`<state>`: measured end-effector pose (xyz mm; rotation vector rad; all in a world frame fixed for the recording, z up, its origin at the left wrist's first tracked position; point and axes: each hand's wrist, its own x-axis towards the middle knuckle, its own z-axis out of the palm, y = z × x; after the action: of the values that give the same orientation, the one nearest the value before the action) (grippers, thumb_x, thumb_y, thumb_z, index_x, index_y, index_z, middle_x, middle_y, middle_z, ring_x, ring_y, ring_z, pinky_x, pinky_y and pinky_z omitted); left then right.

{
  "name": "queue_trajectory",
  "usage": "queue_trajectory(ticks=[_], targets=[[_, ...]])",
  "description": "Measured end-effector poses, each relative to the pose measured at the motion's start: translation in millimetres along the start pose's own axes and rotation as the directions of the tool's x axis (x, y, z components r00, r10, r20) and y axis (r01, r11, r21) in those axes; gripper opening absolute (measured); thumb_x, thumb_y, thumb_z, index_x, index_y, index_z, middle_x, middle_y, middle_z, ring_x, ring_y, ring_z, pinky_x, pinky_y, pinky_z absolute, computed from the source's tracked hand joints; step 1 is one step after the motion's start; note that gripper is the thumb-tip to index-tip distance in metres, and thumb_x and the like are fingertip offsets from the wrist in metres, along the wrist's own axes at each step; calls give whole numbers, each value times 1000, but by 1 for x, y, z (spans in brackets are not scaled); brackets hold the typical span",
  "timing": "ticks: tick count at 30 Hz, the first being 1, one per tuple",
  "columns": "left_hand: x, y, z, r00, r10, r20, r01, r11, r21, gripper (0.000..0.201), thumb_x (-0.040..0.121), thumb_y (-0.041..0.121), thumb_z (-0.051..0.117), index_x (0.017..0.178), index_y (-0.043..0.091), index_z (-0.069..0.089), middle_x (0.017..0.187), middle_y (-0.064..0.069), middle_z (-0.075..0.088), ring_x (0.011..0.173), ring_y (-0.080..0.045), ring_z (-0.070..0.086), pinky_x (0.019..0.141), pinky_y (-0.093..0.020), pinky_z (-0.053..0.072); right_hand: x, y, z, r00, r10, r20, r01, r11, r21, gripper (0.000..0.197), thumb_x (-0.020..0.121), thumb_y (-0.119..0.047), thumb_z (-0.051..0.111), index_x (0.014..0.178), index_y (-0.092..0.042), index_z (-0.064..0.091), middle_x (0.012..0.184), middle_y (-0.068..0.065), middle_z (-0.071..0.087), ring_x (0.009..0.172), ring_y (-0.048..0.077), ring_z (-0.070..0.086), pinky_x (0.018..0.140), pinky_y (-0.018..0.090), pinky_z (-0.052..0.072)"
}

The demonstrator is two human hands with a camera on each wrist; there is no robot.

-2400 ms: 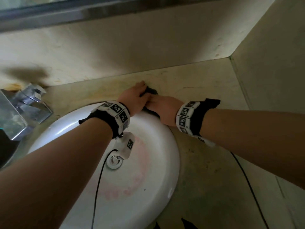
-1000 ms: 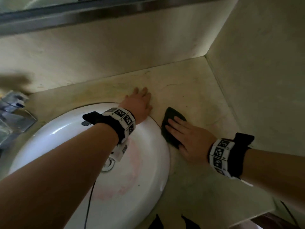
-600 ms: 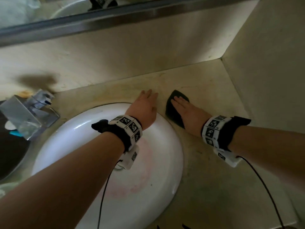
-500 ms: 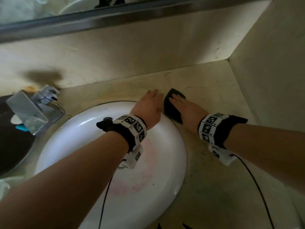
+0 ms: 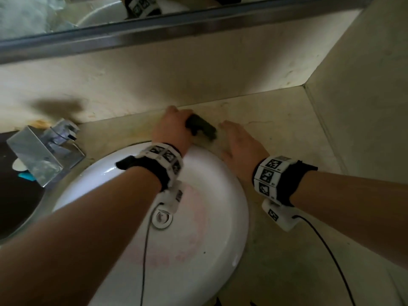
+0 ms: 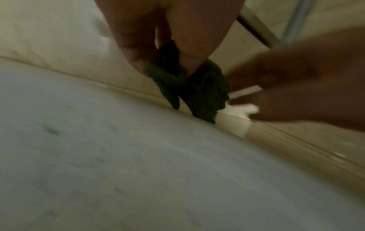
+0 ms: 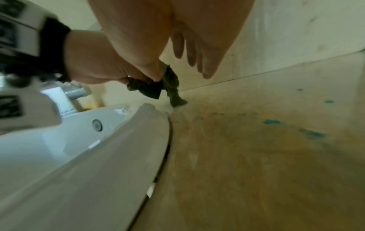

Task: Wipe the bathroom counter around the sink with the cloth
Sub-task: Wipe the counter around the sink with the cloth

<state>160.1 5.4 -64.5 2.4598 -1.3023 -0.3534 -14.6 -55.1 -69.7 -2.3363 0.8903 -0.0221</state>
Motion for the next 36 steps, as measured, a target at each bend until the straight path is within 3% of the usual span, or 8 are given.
queue_trajectory(ticks=[4, 9, 12, 16, 21, 28, 34, 36], targets=[[16, -58, -19, 987, -157, 18, 154, 982, 105, 40, 92, 23, 51, 131, 22, 53, 128, -13, 42, 95, -34, 55, 86, -34, 45, -21, -5, 26, 945, -105, 310, 188, 949, -253, 71, 98, -22, 40, 151, -14, -6, 159, 4, -12, 147, 18, -7, 120, 33, 7], [23, -76, -8, 993, -23, 115, 13, 996, 85, 43, 93, 14, 49, 136, 17, 52, 150, -8, 34, 132, -29, 40, 112, -29, 26, -35, -4, 44, 912, -146, 384, 307, 864, -398, 72, 99, -21, 35, 148, -6, -17, 154, 11, -27, 144, 24, -22, 118, 34, -4], [27, -79, -2, 976, 127, 176, -164, 962, 218, 50, 91, 9, 51, 139, 22, 46, 153, -1, 33, 137, -28, 34, 115, -36, 27, -37, 1, 45, 913, -181, 365, 333, 848, -413, 71, 99, -20, 32, 147, -5, -17, 154, 13, -28, 143, 26, -24, 119, 37, -4], [33, -61, 6, 970, 108, 218, -186, 907, 378, 46, 95, 11, 45, 140, 22, 44, 140, -7, 51, 114, -34, 56, 96, -42, 47, -48, 4, 51, 918, -171, 358, 328, 835, -441, 74, 98, -28, 33, 146, -3, -18, 152, 15, -31, 141, 30, -27, 119, 41, -5], [35, 8, 27, 935, 104, 339, -273, 822, 500, 37, 96, 10, 39, 133, 9, 44, 134, -14, 46, 110, -33, 54, 82, -40, 47, -55, 5, 54, 936, -166, 310, 302, 830, -469, 80, 97, -37, 35, 144, -4, -20, 152, 15, -31, 140, 31, -29, 118, 44, -6], [15, 57, 56, 810, 257, 527, -477, 811, 338, 54, 97, 7, 38, 148, 14, 24, 159, -6, 11, 143, -30, 20, 105, -44, 38, -64, 0, 55, 954, -115, 278, 250, 816, -521, 85, 90, -43, 50, 148, -2, 3, 158, 18, -1, 146, 35, -1, 113, 42, -6], [37, -34, 16, 943, 134, 304, -203, 957, 209, 54, 96, 24, 45, 147, 16, 30, 154, -12, 25, 132, -34, 39, 107, -42, 36, -66, 2, 57, 955, -143, 261, 260, 827, -498, 75, 94, -34, 40, 150, -5, -2, 155, 18, -21, 143, 36, -19, 114, 46, -9], [34, -55, 4, 954, 217, 206, -260, 943, 207, 54, 94, 18, 48, 145, 20, 34, 152, -12, 31, 128, -38, 42, 104, -46, 40, -65, 3, 58, 952, -151, 264, 266, 837, -479, 73, 95, -32, 37, 150, -6, -3, 154, 18, -26, 142, 35, -24, 114, 45, -11]])
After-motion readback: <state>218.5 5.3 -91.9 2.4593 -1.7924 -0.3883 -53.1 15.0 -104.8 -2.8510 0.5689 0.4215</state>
